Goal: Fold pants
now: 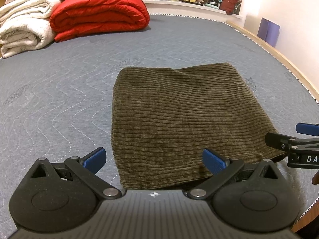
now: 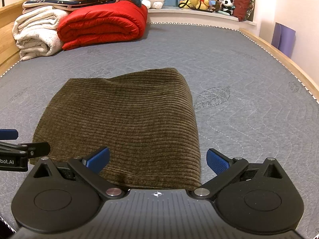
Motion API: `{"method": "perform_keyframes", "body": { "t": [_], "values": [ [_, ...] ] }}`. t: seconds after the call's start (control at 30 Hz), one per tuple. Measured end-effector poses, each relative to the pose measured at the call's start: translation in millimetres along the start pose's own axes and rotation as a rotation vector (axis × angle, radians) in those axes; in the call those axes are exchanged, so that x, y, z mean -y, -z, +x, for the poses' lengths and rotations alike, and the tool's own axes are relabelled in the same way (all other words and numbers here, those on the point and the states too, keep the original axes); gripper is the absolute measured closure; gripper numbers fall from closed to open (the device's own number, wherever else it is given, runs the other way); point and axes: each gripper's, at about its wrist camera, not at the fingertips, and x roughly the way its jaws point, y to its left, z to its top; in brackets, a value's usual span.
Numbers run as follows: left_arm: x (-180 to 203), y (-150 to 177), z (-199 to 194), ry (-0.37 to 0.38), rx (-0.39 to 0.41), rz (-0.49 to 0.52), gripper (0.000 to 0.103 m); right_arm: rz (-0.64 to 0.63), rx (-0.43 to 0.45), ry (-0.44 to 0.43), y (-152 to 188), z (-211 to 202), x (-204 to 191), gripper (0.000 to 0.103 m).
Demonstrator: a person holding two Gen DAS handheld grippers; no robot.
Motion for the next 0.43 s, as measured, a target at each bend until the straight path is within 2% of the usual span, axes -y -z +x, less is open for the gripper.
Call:
{"method": "perform_keyframes", "body": {
  "t": [0.43],
  "values": [
    [-1.1,0.6,-0.1,0.002,0.001,0.002,0.0,0.0,-0.002,-0.004,1.2,0.4,0.6,0.001]
  ]
}}
